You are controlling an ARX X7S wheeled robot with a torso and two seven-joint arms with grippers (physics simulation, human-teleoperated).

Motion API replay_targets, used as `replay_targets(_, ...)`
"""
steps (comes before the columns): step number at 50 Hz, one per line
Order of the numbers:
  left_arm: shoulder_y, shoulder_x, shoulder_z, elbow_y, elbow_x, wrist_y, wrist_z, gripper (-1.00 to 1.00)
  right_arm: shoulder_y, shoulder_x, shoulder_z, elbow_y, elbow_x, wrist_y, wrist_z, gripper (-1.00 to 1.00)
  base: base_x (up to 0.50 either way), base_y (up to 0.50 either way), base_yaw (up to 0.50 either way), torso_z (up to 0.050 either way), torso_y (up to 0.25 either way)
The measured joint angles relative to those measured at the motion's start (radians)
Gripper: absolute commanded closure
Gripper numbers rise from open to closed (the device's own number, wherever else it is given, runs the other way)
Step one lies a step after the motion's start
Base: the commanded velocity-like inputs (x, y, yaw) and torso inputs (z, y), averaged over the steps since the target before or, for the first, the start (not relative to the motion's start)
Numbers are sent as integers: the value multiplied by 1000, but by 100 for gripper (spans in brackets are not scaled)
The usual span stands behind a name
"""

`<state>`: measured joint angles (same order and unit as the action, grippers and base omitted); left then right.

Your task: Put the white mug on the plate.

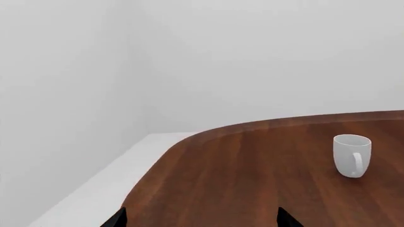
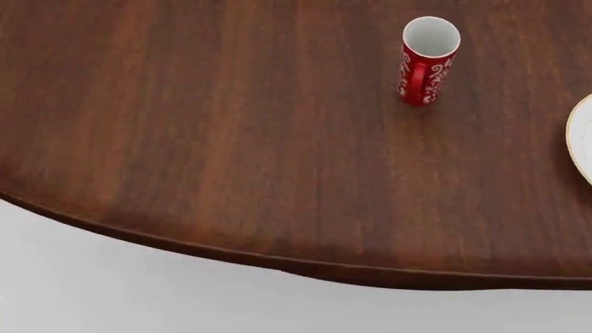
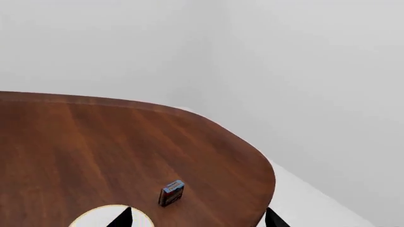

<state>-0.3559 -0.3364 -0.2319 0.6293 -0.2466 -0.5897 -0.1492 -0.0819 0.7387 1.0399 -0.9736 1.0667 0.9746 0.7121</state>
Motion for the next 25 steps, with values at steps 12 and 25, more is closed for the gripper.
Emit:
replay_targets(12, 4, -2, 1, -4, -2, 6, -3, -100, -7, -2, -8, 3, -6, -12, -3, -100, 0, 111, 0, 0, 0)
replay_targets(25, 3, -5, 5, -10, -5, 10, -6, -100, -13, -4, -12, 6, -12, -24, -5, -100, 0, 0, 0, 0, 0)
